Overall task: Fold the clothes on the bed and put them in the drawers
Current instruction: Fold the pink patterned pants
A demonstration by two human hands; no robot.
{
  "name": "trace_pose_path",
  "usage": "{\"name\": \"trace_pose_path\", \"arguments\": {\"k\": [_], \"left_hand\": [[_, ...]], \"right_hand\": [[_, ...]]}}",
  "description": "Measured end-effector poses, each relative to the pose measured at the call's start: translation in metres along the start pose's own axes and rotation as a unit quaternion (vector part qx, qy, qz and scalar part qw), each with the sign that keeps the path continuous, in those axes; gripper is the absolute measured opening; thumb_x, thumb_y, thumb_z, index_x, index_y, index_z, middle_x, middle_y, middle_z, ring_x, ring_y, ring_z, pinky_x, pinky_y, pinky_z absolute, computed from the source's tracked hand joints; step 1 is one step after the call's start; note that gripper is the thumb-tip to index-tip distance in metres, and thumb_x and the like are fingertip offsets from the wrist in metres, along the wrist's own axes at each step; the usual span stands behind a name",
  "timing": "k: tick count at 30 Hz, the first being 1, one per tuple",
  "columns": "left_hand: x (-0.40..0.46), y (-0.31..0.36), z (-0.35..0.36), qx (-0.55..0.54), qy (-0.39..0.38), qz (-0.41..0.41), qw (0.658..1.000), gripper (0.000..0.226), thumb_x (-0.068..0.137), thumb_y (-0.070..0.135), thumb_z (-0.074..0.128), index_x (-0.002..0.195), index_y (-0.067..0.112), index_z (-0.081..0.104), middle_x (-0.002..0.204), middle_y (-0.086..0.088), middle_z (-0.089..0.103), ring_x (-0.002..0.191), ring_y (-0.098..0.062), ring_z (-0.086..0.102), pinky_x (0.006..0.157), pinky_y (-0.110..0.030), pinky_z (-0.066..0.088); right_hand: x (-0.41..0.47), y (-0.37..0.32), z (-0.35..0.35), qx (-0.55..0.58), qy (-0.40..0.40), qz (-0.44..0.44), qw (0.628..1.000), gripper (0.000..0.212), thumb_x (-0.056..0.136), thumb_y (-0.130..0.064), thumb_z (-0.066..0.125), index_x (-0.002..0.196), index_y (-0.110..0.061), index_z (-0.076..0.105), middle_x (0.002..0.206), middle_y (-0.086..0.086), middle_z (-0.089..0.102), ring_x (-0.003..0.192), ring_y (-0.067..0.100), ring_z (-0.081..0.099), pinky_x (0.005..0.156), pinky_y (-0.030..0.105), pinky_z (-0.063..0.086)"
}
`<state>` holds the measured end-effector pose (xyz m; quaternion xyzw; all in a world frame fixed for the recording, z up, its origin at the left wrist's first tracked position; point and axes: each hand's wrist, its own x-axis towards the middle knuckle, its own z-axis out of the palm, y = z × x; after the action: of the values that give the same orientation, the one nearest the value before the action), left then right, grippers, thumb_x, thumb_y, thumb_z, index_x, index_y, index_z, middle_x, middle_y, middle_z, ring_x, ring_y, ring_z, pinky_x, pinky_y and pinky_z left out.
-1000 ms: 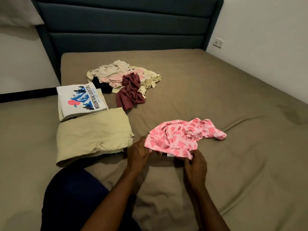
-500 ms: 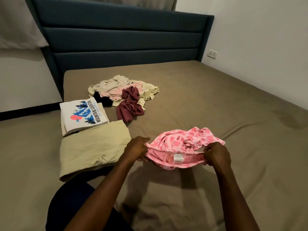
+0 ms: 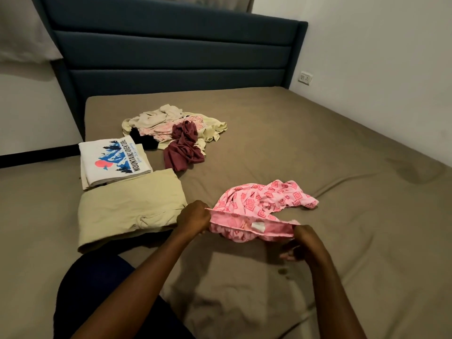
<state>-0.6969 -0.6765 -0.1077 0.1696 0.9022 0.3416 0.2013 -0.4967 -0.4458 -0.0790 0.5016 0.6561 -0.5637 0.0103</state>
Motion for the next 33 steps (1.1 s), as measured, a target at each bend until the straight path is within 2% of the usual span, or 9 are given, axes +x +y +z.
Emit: {"name": "trace_pose_path", "arguments": {"k": [3, 6, 10, 13, 16, 19, 26, 29, 33], "left_hand": [[0.016, 0.021, -0.002, -0.117, -0.029, -0.027, 0.992, 0.024, 0.091, 0.017, 0.052, 0.092, 0.007, 0.074, 0.076, -0.019, 0.075, 0.062, -0.034, 0.074, 0.060, -0.047, 0.064], [0.041, 0.058, -0.015, -0.353, -0.057, -0.085, 0.930, 0.032, 0.098, 0.001, 0.038, 0.106, 0.005, 0.069, 0.083, -0.022, 0.074, 0.064, -0.033, 0.074, 0.058, -0.039, 0.063], [0.103, 0.134, -0.055, -0.435, -0.033, -0.036, 0.899, 0.030, 0.101, -0.006, 0.034, 0.111, -0.003, 0.062, 0.090, -0.020, 0.070, 0.067, -0.027, 0.070, 0.047, -0.032, 0.058], [0.140, 0.219, -0.096, -0.495, 0.007, 0.007, 0.869, 0.033, 0.100, -0.009, 0.029, 0.114, -0.008, 0.058, 0.101, -0.023, 0.069, 0.078, -0.032, 0.072, 0.050, -0.039, 0.061], [0.164, 0.296, -0.132, -0.442, 0.083, 0.089, 0.888, 0.022, 0.089, -0.002, 0.046, 0.086, 0.007, 0.066, 0.082, -0.012, 0.069, 0.073, -0.029, 0.071, 0.054, -0.033, 0.055], [0.174, 0.345, -0.162, -0.379, 0.123, 0.181, 0.899, 0.015, 0.071, 0.011, 0.050, 0.066, 0.025, 0.054, 0.069, -0.002, 0.049, 0.070, -0.018, 0.050, 0.058, -0.032, 0.038], [0.120, 0.407, -0.195, -0.360, 0.117, 0.325, 0.867, 0.009, 0.102, 0.031, 0.059, 0.104, 0.026, 0.066, 0.089, -0.010, 0.075, 0.080, -0.024, 0.077, 0.075, -0.049, 0.065], [0.090, 0.383, -0.176, -0.295, 0.191, 0.307, 0.885, 0.024, 0.104, 0.024, 0.054, 0.126, 0.023, 0.063, 0.097, -0.005, 0.075, 0.080, -0.020, 0.076, 0.065, -0.037, 0.064], [0.024, 0.296, -0.120, -0.211, 0.226, 0.279, 0.909, 0.026, 0.098, 0.014, 0.048, 0.098, 0.017, 0.073, 0.086, -0.006, 0.074, 0.076, -0.021, 0.071, 0.059, -0.038, 0.057]], "right_hand": [[0.022, -0.021, 0.004, 0.148, 0.013, -0.021, 0.989, 0.026, 0.106, -0.019, 0.040, 0.109, -0.008, 0.064, 0.089, 0.021, 0.076, 0.071, 0.038, 0.073, 0.051, 0.040, 0.061], [0.046, -0.064, -0.012, 0.161, 0.028, -0.068, 0.984, 0.025, 0.106, -0.021, 0.042, 0.111, -0.008, 0.063, 0.097, 0.019, 0.073, 0.079, 0.039, 0.072, 0.059, 0.044, 0.061], [0.083, -0.172, -0.058, 0.221, -0.009, -0.095, 0.971, 0.037, 0.099, 0.007, 0.021, 0.093, 0.007, 0.058, 0.084, 0.026, 0.061, 0.068, 0.040, 0.064, 0.050, 0.053, 0.059], [0.096, -0.269, -0.099, 0.337, 0.006, -0.154, 0.929, 0.038, 0.102, 0.005, 0.023, 0.098, 0.004, 0.061, 0.098, 0.024, 0.065, 0.080, 0.036, 0.067, 0.069, 0.056, 0.062], [0.087, -0.348, -0.137, 0.422, 0.020, -0.253, 0.871, 0.030, 0.097, 0.008, 0.038, 0.093, -0.004, 0.066, 0.083, 0.015, 0.061, 0.069, 0.027, 0.061, 0.060, 0.042, 0.062], [0.072, -0.393, -0.168, 0.473, 0.037, -0.333, 0.815, 0.037, 0.099, 0.005, 0.039, 0.119, -0.001, 0.069, 0.086, 0.013, 0.062, 0.071, 0.024, 0.061, 0.069, 0.036, 0.060], [0.031, -0.409, -0.221, 0.500, 0.040, -0.498, 0.707, 0.047, 0.096, 0.006, 0.034, 0.134, 0.000, 0.062, 0.105, 0.015, 0.060, 0.087, 0.024, 0.062, 0.077, 0.033, 0.057], [0.012, -0.364, -0.216, 0.467, 0.046, -0.524, 0.710, 0.049, 0.087, -0.002, 0.041, 0.129, -0.003, 0.065, 0.121, 0.016, 0.059, 0.101, 0.024, 0.063, 0.085, 0.031, 0.056], [-0.012, -0.247, -0.178, 0.293, 0.169, -0.513, 0.789, 0.041, 0.091, -0.001, 0.048, 0.126, -0.014, 0.065, 0.125, 0.003, 0.064, 0.106, 0.014, 0.064, 0.078, 0.019, 0.055]]}}
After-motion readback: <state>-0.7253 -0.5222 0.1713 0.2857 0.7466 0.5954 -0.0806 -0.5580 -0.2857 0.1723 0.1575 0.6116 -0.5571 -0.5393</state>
